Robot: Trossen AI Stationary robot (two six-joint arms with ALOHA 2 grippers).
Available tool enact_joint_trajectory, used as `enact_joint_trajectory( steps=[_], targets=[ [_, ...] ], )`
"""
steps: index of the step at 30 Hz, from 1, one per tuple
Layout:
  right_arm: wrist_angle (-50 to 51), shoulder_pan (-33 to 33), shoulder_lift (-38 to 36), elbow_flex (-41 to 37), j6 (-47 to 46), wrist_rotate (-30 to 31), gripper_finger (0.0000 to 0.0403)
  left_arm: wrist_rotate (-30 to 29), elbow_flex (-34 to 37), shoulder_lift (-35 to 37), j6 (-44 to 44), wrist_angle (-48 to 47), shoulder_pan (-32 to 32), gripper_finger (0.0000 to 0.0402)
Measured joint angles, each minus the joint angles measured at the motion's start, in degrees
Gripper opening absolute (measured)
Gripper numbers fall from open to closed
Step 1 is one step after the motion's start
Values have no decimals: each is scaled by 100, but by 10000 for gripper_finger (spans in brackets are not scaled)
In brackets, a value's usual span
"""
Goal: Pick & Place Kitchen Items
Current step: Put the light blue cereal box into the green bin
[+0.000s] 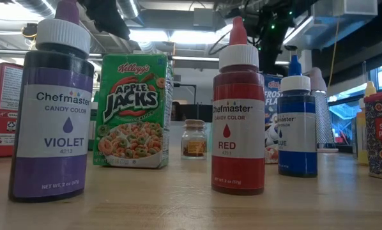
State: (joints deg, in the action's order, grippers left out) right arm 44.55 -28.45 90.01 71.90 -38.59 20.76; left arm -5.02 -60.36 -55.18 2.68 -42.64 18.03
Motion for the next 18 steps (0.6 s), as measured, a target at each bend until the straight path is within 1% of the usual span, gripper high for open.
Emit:
enact_joint_trajectory(
  steps=[7, 18],
  targets=[
    [8, -155, 182, 0, 2, 1, 113, 0, 0, 0, 2, -4, 1, 143],
    [20, -244, 187, 0, -49, 4, 113, 6, 0, 2, -24, -150, -1, 143]
  ],
)
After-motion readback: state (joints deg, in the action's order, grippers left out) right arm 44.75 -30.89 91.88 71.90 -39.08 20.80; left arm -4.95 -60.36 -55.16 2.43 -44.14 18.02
